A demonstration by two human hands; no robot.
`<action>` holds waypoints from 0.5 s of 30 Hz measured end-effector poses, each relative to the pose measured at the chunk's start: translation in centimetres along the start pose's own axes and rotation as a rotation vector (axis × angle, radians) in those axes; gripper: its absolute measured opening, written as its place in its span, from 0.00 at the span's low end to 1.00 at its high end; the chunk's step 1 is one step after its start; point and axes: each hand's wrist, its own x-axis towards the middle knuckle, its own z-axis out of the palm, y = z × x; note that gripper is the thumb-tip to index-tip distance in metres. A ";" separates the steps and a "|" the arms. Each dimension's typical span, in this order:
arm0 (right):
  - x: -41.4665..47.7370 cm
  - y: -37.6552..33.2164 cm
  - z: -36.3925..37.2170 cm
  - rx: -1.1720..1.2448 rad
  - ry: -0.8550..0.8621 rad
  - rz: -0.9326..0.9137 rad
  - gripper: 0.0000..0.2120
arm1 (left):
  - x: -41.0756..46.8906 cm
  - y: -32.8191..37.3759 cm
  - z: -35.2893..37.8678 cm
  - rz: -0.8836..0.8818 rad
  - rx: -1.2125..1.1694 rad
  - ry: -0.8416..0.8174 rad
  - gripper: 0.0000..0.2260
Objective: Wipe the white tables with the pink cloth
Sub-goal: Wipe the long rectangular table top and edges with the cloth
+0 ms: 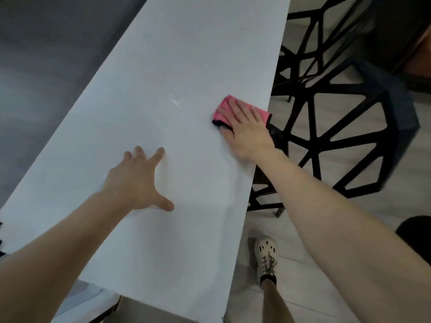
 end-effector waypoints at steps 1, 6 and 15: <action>2.0 1.0 -0.2 0.005 -0.002 0.052 0.29 | 0.0 0.0 0.0 -0.003 0.011 0.004 0.72; -5.5 -4.9 2.5 0.011 0.119 -0.066 0.29 | 0.0 0.6 -0.8 -0.035 0.001 -0.038 0.74; 4.9 6.8 -2.3 0.005 -0.051 -0.199 0.29 | 0.8 0.8 -0.7 -0.096 -0.020 -0.093 0.77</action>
